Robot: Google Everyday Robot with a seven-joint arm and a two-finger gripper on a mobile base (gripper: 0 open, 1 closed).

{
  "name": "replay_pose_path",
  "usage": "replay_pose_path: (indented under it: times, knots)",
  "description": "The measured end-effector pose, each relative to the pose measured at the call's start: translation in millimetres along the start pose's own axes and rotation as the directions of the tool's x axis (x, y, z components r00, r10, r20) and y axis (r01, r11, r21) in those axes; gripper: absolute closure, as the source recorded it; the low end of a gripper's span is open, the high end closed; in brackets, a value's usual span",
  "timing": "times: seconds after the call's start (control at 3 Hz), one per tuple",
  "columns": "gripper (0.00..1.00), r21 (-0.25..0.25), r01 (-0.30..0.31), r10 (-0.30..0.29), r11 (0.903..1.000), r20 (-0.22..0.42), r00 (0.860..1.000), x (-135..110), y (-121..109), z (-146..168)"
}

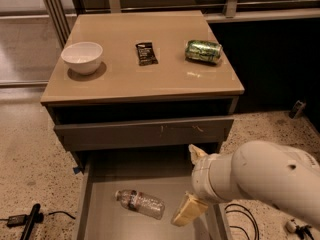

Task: Pick water bottle from middle drawer and place on counter

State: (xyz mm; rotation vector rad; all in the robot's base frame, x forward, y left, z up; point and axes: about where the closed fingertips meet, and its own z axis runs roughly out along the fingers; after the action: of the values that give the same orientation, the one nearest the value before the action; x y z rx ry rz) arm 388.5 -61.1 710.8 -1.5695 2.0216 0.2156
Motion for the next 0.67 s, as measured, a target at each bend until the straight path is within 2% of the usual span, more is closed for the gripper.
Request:
replay_pose_path:
  times: [0.33,0.67]
  knots:
    - [0.00,0.071,0.027,-0.022,0.9971,-0.063,0.998,35,0,33]
    - [0.00,0.163,0.012,-0.006,0.9866,-0.032,0.999,46,-24,52]
